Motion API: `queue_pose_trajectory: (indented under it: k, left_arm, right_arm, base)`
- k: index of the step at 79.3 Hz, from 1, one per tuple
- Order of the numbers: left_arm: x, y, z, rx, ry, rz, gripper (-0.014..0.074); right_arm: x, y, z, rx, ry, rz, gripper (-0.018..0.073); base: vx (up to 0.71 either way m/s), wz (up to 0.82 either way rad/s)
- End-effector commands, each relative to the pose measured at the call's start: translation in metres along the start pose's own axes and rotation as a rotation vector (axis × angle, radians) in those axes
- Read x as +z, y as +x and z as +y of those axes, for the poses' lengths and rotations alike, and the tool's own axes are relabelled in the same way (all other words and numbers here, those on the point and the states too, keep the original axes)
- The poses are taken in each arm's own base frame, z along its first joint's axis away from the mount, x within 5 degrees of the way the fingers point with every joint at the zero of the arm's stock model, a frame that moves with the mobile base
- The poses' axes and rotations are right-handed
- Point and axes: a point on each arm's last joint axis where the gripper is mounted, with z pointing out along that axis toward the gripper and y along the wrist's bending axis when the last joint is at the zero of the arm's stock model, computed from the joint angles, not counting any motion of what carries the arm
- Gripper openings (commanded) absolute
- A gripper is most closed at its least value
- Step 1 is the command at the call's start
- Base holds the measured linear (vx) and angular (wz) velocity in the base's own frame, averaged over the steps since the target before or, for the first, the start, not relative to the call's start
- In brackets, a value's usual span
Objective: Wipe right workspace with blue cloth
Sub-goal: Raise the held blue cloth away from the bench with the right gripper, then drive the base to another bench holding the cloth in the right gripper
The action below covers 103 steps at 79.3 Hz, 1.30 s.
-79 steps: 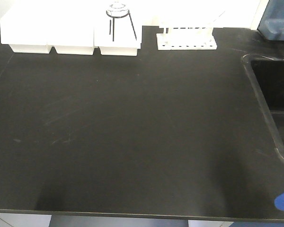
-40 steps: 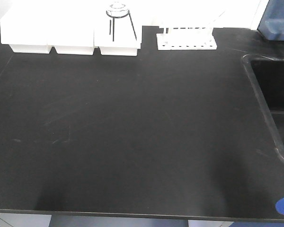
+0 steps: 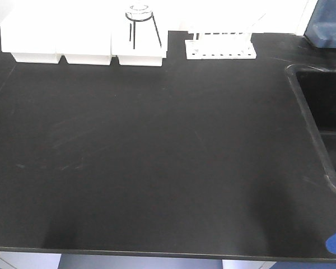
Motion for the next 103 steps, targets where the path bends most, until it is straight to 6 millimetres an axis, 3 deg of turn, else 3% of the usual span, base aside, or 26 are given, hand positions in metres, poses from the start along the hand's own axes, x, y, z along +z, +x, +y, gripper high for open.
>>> queue_pose_trajectory:
  k: [1,66,103]
  left_arm:
    - [-0.0042,-0.0159,-0.0018,-0.001,0.019,-0.119,-0.0006]
    - [-0.0042,-0.0159,-0.0018,-0.001,0.019,-0.119,-0.0006]
    - [-0.0042,-0.0159,-0.0018,-0.001,0.019,-0.119,-0.0006]
  right_arm:
    - [-0.0043,-0.0126,-0.0014,0.001,0.013,-0.086,-0.0003]
    - [-0.0043,-0.0126,-0.0014,0.001,0.013,-0.086,-0.0003]
    - [-0.0043,-0.0126,-0.0014,0.001,0.013,-0.086,-0.0003]
  base:
    - [-0.01,0.0]
    - [-0.14,-0.08]
    - [-0.26,-0.32]
